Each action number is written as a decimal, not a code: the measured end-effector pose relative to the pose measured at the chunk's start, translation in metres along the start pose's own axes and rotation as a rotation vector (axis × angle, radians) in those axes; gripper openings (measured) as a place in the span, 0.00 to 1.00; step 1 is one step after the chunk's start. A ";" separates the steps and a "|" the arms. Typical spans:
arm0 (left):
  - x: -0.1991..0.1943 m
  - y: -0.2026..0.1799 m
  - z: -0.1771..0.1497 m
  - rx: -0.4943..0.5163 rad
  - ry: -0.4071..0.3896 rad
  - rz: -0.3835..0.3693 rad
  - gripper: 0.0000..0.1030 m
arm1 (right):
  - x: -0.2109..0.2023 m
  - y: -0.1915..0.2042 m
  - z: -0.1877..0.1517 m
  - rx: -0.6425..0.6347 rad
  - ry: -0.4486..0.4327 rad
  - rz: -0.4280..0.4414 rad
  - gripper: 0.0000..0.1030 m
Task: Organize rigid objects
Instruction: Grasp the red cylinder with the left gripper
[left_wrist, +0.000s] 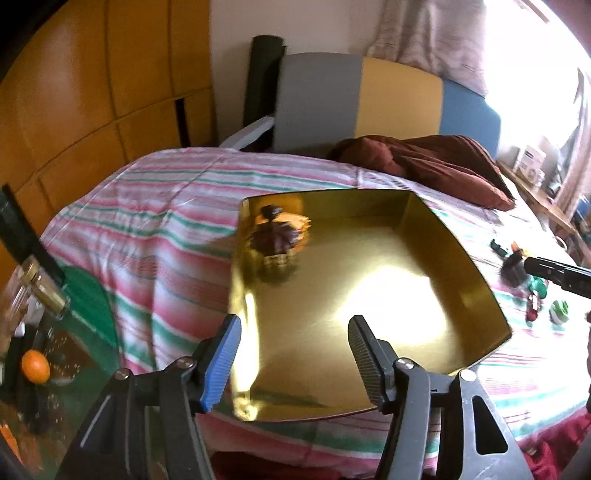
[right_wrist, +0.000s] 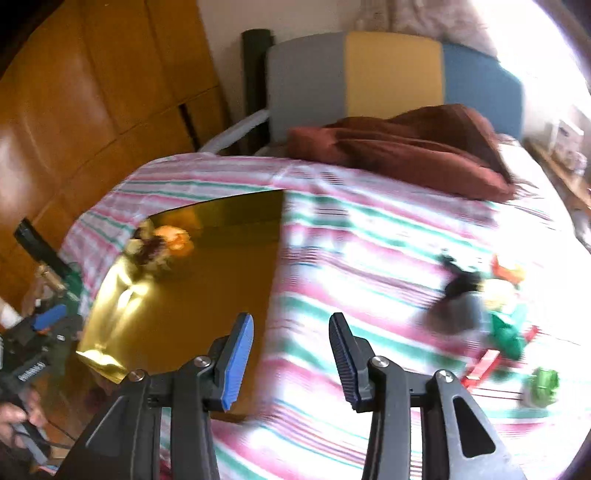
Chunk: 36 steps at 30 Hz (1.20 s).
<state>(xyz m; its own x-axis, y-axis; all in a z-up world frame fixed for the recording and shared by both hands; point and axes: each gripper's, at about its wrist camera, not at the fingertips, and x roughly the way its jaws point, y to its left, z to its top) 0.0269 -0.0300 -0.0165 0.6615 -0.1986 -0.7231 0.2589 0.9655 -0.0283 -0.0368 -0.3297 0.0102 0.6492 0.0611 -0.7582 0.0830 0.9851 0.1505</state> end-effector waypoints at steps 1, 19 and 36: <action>-0.001 -0.005 0.002 0.009 -0.003 -0.003 0.60 | -0.004 -0.018 -0.002 0.026 -0.003 -0.029 0.43; 0.005 -0.153 0.021 0.290 0.034 -0.238 0.61 | -0.058 -0.286 -0.086 0.875 -0.124 -0.309 0.57; 0.064 -0.323 -0.001 0.540 0.183 -0.432 0.62 | -0.053 -0.303 -0.096 1.022 -0.113 -0.147 0.57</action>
<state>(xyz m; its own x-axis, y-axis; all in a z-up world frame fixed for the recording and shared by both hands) -0.0149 -0.3543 -0.0541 0.3044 -0.4675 -0.8299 0.8151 0.5787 -0.0270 -0.1687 -0.6162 -0.0560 0.6435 -0.1165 -0.7565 0.7344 0.3723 0.5674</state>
